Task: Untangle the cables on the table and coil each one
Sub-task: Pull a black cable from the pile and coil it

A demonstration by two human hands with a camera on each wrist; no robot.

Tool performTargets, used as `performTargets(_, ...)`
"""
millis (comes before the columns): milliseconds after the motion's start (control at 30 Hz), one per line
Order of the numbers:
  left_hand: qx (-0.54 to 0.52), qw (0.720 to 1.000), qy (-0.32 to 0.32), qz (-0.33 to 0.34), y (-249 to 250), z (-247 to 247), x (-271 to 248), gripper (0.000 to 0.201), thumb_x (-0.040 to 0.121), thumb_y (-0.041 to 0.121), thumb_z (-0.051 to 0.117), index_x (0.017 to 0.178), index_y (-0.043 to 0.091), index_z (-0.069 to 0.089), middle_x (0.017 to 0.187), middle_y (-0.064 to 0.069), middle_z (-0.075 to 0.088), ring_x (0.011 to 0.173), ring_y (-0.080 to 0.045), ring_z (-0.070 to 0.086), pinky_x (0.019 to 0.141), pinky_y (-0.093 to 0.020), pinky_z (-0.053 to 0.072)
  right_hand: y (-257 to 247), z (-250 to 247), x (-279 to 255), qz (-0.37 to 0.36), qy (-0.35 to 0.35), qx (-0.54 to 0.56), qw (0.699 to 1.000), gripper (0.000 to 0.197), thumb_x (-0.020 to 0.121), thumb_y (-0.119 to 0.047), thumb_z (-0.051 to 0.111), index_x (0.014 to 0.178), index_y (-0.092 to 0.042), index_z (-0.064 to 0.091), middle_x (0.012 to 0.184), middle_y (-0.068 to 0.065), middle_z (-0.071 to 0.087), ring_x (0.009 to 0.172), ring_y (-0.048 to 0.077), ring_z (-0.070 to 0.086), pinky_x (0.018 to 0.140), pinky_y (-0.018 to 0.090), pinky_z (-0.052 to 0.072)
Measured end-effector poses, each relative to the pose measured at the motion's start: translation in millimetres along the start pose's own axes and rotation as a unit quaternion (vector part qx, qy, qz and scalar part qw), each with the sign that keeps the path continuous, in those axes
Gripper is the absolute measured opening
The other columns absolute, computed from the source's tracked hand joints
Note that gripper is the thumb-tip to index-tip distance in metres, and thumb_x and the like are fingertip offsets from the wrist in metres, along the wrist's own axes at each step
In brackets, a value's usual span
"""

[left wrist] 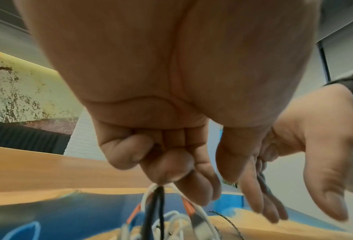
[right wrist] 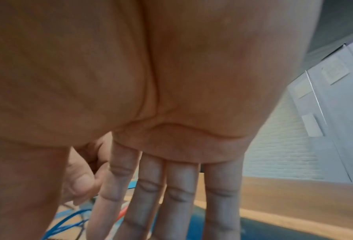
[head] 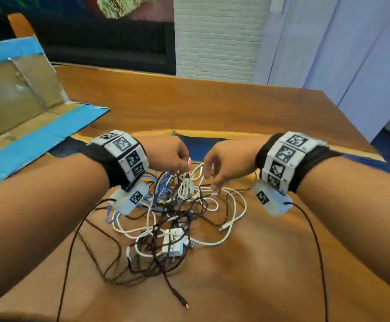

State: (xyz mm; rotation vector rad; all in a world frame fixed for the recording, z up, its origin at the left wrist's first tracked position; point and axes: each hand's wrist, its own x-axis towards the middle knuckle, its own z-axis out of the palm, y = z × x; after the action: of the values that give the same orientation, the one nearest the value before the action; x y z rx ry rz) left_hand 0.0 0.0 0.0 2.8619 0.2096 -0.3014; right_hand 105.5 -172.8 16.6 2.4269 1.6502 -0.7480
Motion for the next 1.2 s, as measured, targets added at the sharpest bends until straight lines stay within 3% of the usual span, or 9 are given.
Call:
performTargets(167,-0.009,1.000,0.006,0.011,7.2,33.6,-42.9,0.028,0.093,0.042,0.067,0.077,0.019,0.070,0.067,0.007,0.069,0.054,-0.005,0.053,0.058,-0.026,0.040,-36.3,58.0,-11.1,0.001,0.016,-0.019,1.000,0.050,0.082,-0.042,0.080,0.128,-0.042,0.062,0.100,-0.011,0.073,0.091,0.009,0.067,0.073,0.025,0.048)
performTargets(267,0.003,1.000,-0.001,0.005,18.1,48.1,-73.0,0.028,0.089,0.051,0.071,0.083,0.024,0.073,0.076,0.008,0.071,0.069,-0.007,0.061,0.063,-0.028,0.046,-59.5,85.9,-20.3,0.024,0.041,-0.079,0.996,0.053,0.086,-0.039,0.077,0.135,-0.034,0.058,0.102,-0.010,0.061,0.096,0.017,0.057,0.072,0.027,0.042)
performTargets(367,0.033,0.999,-0.036,-0.004,25.6,67.5,-95.2,0.035,0.080,0.064,0.073,0.094,0.031,0.074,0.089,0.012,0.072,0.083,-0.007,0.066,0.079,-0.032,0.056,-73.1,106.6,-25.8,0.051,0.057,-0.148,0.986,0.030,0.088,-0.033,0.072,0.115,-0.019,0.070,0.104,0.003,0.069,0.093,0.028,0.063,0.073,0.034,0.052)
performTargets(500,0.053,0.998,-0.020,-0.001,31.6,90.6,-114.7,0.040,0.077,0.060,0.079,0.104,0.033,0.069,0.092,0.014,0.064,0.085,-0.011,0.061,0.075,-0.030,0.052,-76.9,121.8,-39.6,0.083,0.070,-0.140,0.984,0.014,0.094,-0.026,0.064,0.101,-0.014,0.068,0.097,0.006,0.064,0.089,0.029,0.060,0.072,0.033,0.047)
performTargets(633,0.066,0.998,0.013,-0.001,30.2,98.6,-129.3,0.017,0.087,0.043,0.074,0.098,0.030,0.070,0.092,0.012,0.064,0.087,-0.014,0.060,0.068,-0.029,0.046,-58.5,120.4,-63.2,0.105,0.176,-0.004,0.979,0.015,0.099,-0.032,0.059,0.093,-0.018,0.058,0.093,0.003,0.066,0.087,0.024,0.062,0.075,0.037,0.051)
performTargets(767,0.010,0.995,0.100,0.007,34.8,83.9,-129.2,0.010,0.097,0.035,0.060,0.089,0.030,0.065,0.089,0.014,0.064,0.087,-0.014,0.062,0.074,-0.031,0.051,-37.2,114.4,-95.5,0.061,0.333,0.243,0.909,0.021,0.102,-0.026,0.060,0.086,-0.013,0.056,0.079,0.005,0.074,0.068,0.019,0.071,0.068,0.038,0.061)
performTargets(967,-0.171,0.944,0.280,0.018,70.0,53.9,-105.7,0.015,0.103,0.036,0.054,0.090,0.029,0.058,0.087,0.004,0.068,0.079,-0.017,0.062,0.068,-0.037,0.049,-13.2,124.4,-118.5,-0.037,0.434,0.562,0.703,0.004,0.102,-0.010,0.059,0.102,-0.006,0.059,0.081,0.014,0.059,0.058,0.027,0.055,0.068,0.047,0.057)
performTargets(1100,-0.283,0.905,0.315,0.043,110.3,52.1,-84.6,0.014,0.105,0.028,0.051,0.093,0.024,0.057,0.085,0.003,0.072,0.073,-0.016,0.063,0.061,-0.032,0.046,-4.6,140.3,-119.7,-0.066,0.427,0.591,0.681,0.029,0.095,-0.003,0.067,0.121,-0.013,0.063,0.078,0.008,0.049,0.063,0.019,0.052,0.074,0.048,0.060)
performTargets(1200,-0.298,0.907,0.294,0.052,133.8,58.3,-64.7,0.011,0.103,0.024,0.054,0.093,0.022,0.060,0.086,-0.004,0.071,0.069,-0.022,0.060,0.060,-0.036,0.049,5.0,153.5,-120.2,-0.061,0.447,0.612,0.649,0.016,0.098,-0.007,0.063,0.111,-0.013,0.069,0.071,0.006,0.051,0.057,0.018,0.051,0.067,0.042,0.058)
